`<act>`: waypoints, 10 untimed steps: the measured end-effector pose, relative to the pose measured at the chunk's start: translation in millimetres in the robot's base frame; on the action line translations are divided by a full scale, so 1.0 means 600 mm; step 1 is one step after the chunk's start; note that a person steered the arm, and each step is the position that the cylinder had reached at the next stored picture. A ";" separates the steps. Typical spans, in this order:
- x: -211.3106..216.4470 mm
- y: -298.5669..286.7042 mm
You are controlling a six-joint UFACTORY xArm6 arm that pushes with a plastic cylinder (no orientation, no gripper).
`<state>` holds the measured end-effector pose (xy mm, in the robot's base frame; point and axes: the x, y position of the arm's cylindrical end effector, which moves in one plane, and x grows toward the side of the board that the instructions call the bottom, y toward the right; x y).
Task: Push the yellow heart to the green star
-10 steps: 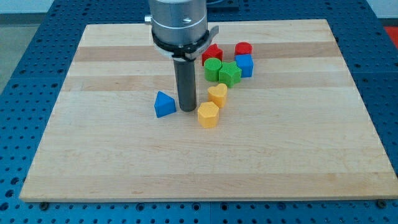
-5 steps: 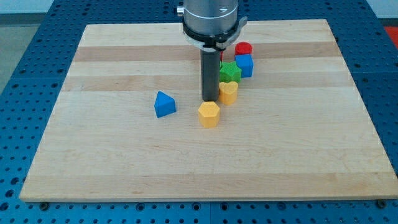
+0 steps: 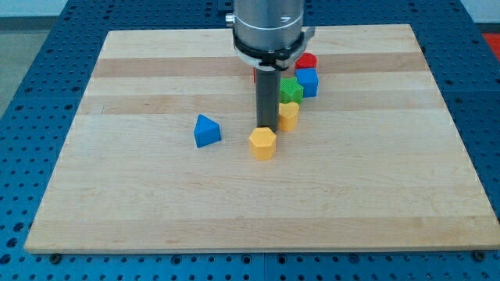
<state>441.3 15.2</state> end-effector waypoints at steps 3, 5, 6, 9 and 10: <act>0.026 0.033; 0.036 0.084; 0.034 0.103; -0.006 0.101; -0.007 0.093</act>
<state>437.0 71.3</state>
